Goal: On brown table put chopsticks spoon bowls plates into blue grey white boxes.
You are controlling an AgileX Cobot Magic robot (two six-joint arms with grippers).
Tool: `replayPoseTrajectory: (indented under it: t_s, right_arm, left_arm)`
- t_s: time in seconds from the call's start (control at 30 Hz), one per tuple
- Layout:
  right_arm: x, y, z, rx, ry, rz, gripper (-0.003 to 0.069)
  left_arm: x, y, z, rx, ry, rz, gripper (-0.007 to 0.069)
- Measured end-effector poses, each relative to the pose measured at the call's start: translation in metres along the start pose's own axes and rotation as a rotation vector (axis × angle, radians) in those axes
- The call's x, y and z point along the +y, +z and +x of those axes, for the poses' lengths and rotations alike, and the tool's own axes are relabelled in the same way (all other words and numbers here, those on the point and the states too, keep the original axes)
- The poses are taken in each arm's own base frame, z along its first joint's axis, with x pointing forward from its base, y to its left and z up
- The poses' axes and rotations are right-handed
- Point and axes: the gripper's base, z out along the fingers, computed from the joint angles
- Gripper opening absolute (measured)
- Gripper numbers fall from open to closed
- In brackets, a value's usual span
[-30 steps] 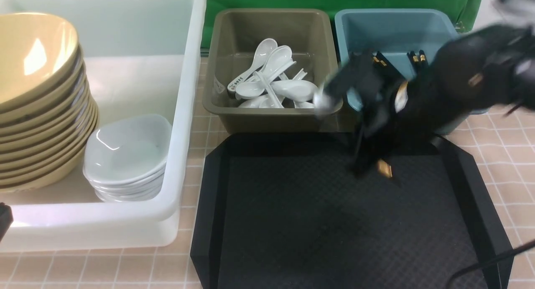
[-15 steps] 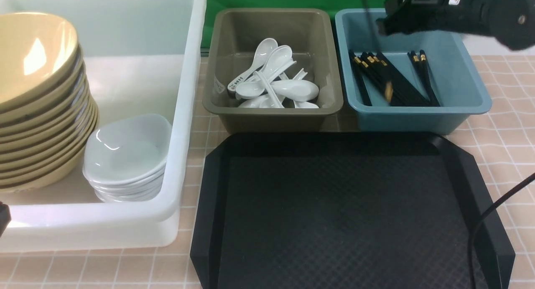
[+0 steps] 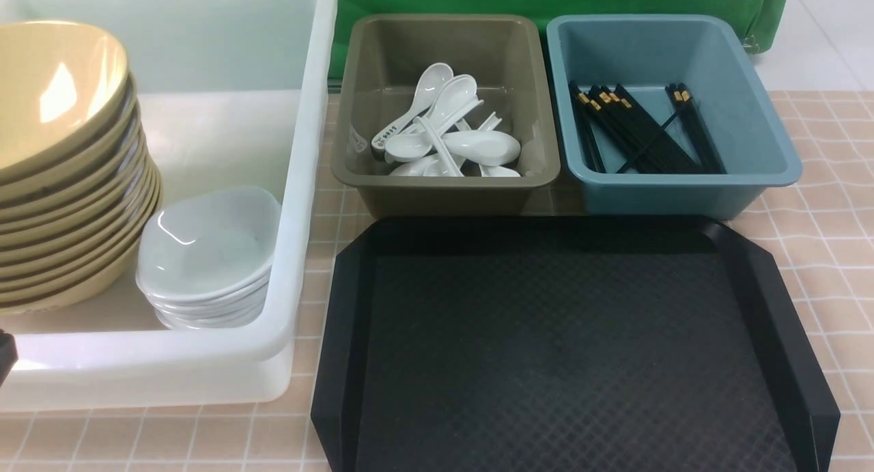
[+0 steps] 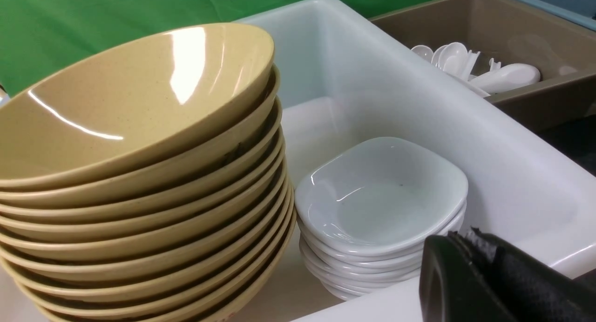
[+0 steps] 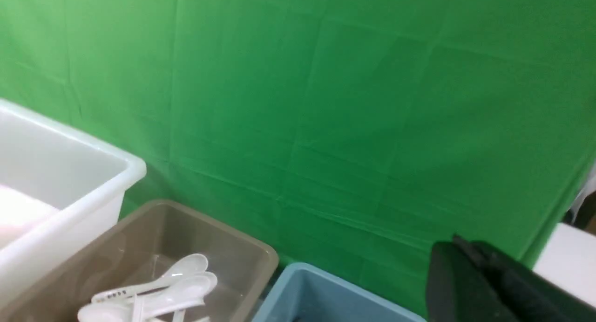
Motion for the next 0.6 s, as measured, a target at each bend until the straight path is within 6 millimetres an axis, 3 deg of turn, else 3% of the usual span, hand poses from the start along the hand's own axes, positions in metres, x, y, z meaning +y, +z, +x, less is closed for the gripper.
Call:
replayPoseTrajectory:
  t_s: [0.13, 0.17, 0.2, 0.33, 0.37, 0.4, 0.43, 0.6]
  right_arm:
    - [0.016, -0.030, 0.061, -0.002, -0.036, -0.001, 0.0037]
    - [0.017, -0.031, 0.065, 0.001, -0.036, -0.002, 0.0037]
    - [0.024, -0.038, 0.093, 0.052, -0.059, -0.017, 0.0037]
    - [0.038, -0.058, 0.151, 0.183, -0.081, -0.056, 0.0037]
    - [0.039, -0.060, 0.153, 0.185, -0.081, -0.057, 0.0037]
    - [0.043, -0.065, 0.170, 0.228, -0.074, -0.068, 0.0037]
    - [0.044, -0.065, 0.172, 0.234, -0.074, -0.070, 0.0037]
    - [0.057, -0.072, 0.223, 0.374, -0.049, -0.106, 0.0038]
  left_arm:
    - [0.000, 0.000, 0.000, 0.000, 0.000, 0.000, -0.0007]
    - [0.000, 0.000, 0.000, 0.000, 0.000, 0.000, -0.0007]
    - [0.000, 0.000, 0.000, 0.000, 0.000, 0.000, -0.0007]
    - [0.000, 0.000, 0.000, 0.000, 0.000, 0.000, -0.0007]
    - [0.000, 0.000, 0.000, 0.000, 0.000, 0.000, -0.0007]
    - [0.000, 0.000, 0.000, 0.000, 0.000, 0.000, -0.0007]
    - [0.000, 0.000, 0.000, 0.000, 0.000, 0.000, -0.0007]
    - [0.000, 0.000, 0.000, 0.000, 0.000, 0.000, -0.0007]
